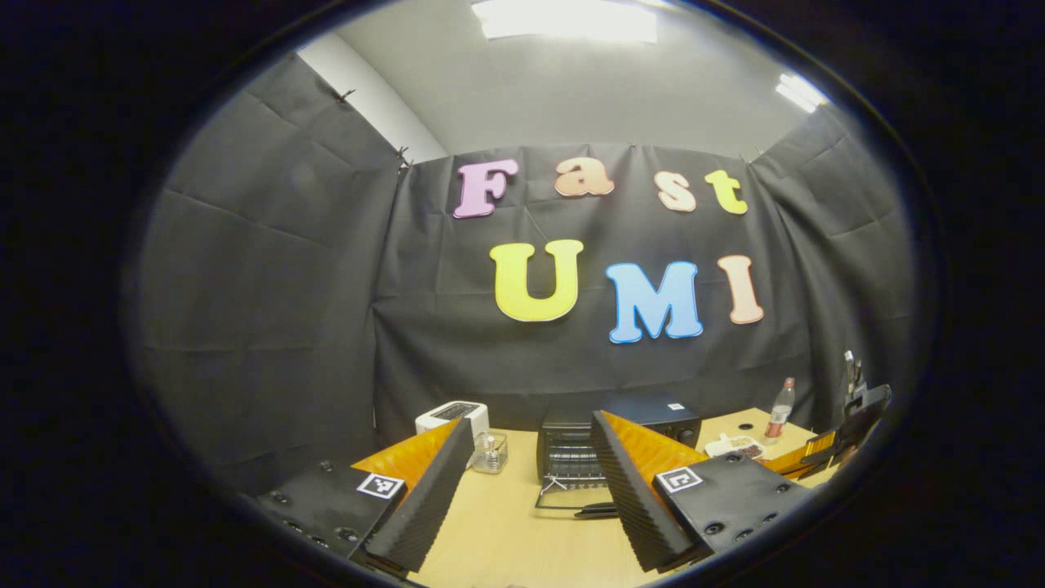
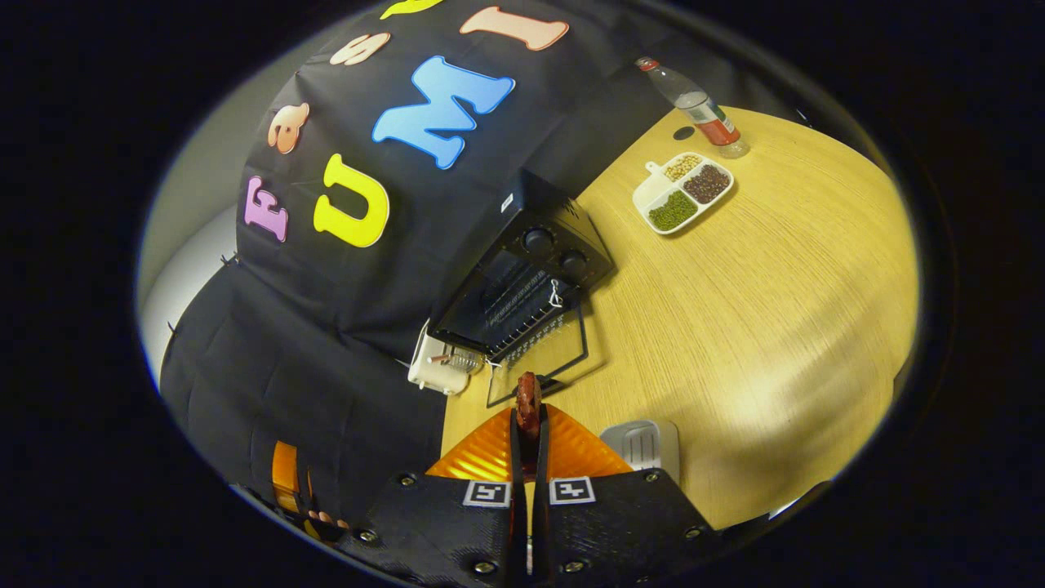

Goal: Open the electric oven with the left hand, put the food in, and close the electric oven.

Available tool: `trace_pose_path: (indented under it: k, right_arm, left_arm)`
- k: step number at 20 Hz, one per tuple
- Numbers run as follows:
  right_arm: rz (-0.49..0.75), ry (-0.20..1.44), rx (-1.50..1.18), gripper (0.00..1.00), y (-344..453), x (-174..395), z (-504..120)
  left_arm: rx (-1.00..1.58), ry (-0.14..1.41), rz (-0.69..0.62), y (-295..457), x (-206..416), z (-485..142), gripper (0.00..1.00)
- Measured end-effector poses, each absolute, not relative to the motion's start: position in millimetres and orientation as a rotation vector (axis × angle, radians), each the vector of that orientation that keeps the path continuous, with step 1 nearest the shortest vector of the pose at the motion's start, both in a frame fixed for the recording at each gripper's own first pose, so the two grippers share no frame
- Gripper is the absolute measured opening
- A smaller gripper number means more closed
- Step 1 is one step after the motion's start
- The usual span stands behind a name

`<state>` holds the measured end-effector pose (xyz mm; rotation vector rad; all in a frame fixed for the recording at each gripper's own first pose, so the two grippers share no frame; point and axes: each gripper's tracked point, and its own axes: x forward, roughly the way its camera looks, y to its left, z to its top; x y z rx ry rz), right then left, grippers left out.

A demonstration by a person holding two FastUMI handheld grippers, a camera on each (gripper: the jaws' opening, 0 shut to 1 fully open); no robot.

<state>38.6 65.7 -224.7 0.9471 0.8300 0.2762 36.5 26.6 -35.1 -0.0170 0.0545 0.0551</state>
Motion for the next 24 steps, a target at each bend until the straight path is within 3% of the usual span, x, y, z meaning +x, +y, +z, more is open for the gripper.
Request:
trace_pose_path:
  k: [4, 8, 9, 13, 15, 17, 18, 19, 23, 24]
  right_arm:
    - [0.249, 0.77, 0.976, 0.03, 83.0, 70.9, -216.9]
    - [0.229, 0.73, 1.002, 0.03, 105.4, 104.1, -216.5]
    - [0.223, 0.723, 1.005, 0.03, 110.2, 111.7, -216.9]
    - [0.189, 0.682, 1.034, 0.03, 130.9, 142.4, -224.9]
    - [0.181, 0.676, 1.039, 0.03, 143.1, 156.4, -231.4]
    - [0.17, 0.649, 1.036, 0.03, 153.3, 173.1, -236.2]
    - [0.166, 0.636, 1.034, 0.03, 158.3, 181.7, -238.6]
    - [0.165, 0.623, 1.033, 0.03, 164.0, 189.0, -241.1]
    - [0.154, 0.606, 1.036, 0.03, 186.3, 220.2, -259.0]
    - [0.151, 0.599, 1.038, 0.03, 190.8, 226.4, -263.3]
  left_arm:
    - [-0.022, 0.058, 0.061, 45.4, 57.4, -41.1, 0.96]
    - [-0.022, 0.072, 0.074, 67.9, 76.8, -51.1, 1.0]
    - [-0.021, 0.076, 0.077, 74.0, 82.1, -53.1, 0.96]
    - [-0.013, 0.079, 0.075, 94.4, 104.5, -55.6, 1.0]
    - [-0.002, 0.074, 0.083, 106.8, 115.3, -55.4, 0.96]
    - [0.014, 0.077, 0.086, 115.6, 122.3, -59.0, 1.0]
    - [0.025, 0.083, 0.089, 119.6, 125.5, -62.6, 0.9]
    - [0.032, 0.088, 0.091, 124.9, 128.2, -65.3, 1.0]
    - [0.028, 0.126, 0.108, 144.0, 140.7, -80.9, 1.0]
    - [0.028, 0.135, 0.111, 149.0, 143.3, -85.2, 0.96]
